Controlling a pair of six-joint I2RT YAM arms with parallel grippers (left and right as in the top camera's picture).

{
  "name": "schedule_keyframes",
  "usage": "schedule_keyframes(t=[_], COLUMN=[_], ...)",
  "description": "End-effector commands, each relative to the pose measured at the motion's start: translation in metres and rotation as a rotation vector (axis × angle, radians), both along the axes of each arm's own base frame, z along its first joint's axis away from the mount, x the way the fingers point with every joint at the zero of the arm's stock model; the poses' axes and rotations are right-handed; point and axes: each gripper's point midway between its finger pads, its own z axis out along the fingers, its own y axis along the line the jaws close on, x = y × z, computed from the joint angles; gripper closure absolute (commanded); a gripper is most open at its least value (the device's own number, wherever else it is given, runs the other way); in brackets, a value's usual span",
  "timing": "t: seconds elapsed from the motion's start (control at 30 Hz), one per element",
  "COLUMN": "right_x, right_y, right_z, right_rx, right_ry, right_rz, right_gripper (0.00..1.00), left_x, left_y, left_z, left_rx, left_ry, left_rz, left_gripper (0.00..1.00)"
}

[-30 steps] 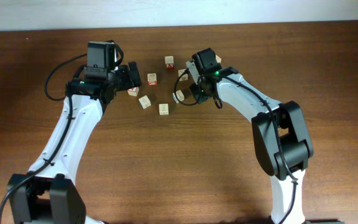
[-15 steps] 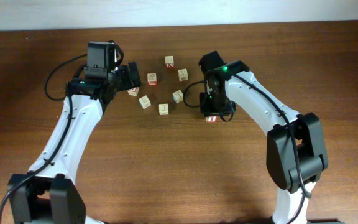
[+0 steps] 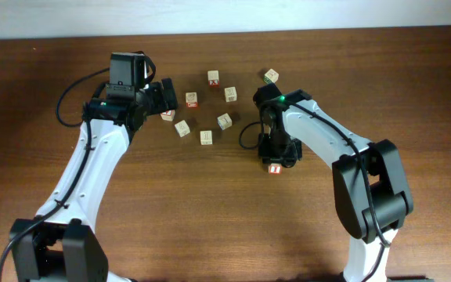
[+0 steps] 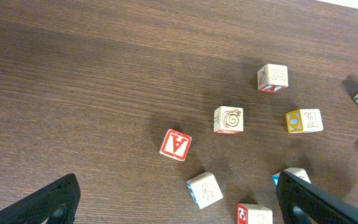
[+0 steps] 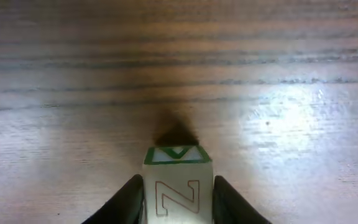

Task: Rotate 5 blocks

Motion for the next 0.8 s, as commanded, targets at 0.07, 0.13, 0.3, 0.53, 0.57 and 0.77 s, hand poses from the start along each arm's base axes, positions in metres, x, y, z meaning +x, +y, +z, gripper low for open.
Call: schedule_keyframes(t=[0.07,0.13,0.3,0.53,0.57,0.77], right_x=[-0.008,-0.005,0.051,0.116,0.123,0.135], right_y=[-0.006,-0.006,0.027,0.113,0.118,0.123], right_z=[0.004,0.005,0.054,0.049,0.045,0.008], right_rx=[-0.028,-0.022,0.083,0.23,0.229,0.195], right_ry=[0.018,0.008,-0.191,-0.525,-0.554,-0.569], right_rz=[-0.011,0.009,0.135,0.46,0.52,0.713], right_gripper=[0.48,0.47,0.46,0.37,0.37,0.38], left_x=[0.004,0.004,0.004,0.004,0.004,0.004], left_y=[0.002,0.002,0.002,0.002,0.002,0.002], left_z=[0.006,0.006,0.006,0.006,0.006,0.006], left_rx=[0.006,0.006,0.006,0.006,0.006,0.006], left_ry=[-0.016,-0.016,-0.016,-0.016,-0.016,-0.016], left_rz=[0.013,0.013,0.013,0.013,0.013,0.013], left_gripper=[0.01,0.01,0.01,0.01,0.01,0.01])
